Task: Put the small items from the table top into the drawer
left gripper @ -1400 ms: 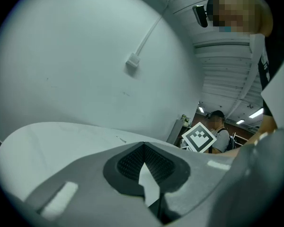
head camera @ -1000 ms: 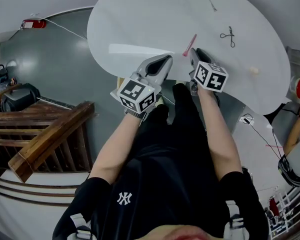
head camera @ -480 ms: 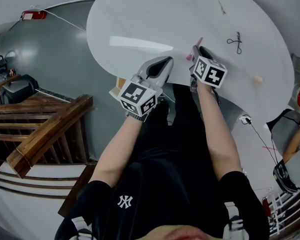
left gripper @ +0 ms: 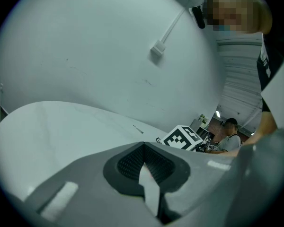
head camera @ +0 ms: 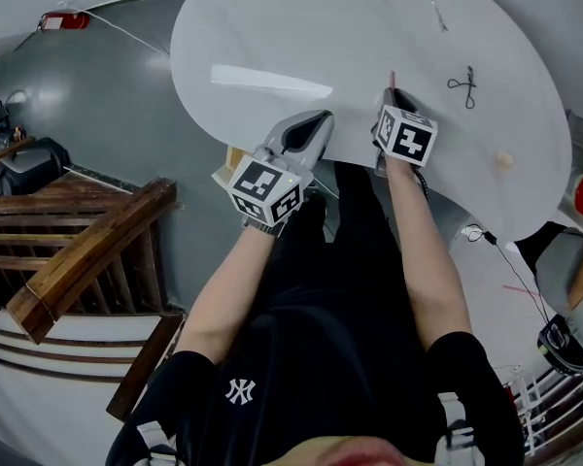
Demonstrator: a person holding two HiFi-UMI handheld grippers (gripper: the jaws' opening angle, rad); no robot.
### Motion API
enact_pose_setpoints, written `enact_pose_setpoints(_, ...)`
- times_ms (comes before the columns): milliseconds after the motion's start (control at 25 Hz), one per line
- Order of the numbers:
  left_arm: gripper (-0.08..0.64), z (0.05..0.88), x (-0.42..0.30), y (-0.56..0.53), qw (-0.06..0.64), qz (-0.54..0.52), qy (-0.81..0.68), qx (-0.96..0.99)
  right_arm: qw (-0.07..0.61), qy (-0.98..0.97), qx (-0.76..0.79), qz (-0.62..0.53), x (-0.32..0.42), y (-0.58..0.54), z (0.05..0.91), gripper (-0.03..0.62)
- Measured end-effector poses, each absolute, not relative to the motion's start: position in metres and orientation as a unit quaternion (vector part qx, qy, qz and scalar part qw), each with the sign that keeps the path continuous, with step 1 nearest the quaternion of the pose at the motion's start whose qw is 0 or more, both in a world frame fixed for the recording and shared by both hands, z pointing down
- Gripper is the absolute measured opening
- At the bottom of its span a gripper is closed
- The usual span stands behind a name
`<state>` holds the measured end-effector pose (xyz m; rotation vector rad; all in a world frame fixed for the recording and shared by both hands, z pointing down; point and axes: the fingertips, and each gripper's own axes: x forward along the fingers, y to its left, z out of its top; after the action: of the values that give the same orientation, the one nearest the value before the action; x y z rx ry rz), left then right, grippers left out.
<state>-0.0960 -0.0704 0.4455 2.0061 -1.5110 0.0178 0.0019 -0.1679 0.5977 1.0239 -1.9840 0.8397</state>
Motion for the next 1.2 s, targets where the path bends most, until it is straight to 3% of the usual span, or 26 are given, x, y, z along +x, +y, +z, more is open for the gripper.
enact_pose_setpoints(440,0.0,0.448,-0.114,-0.044,0.306,-0.01,-0.589,0.748,0.304,-0.783,0.364,0.403,-0.01,-0.14,0.586,0.067)
enact_pose_setpoints(1200,0.0,0.455,-0.139,0.041,0.296,-0.017,-0.619,0.727,0.25,-0.826,0.313,0.397,-0.057,-0.041,0.54,0.067)
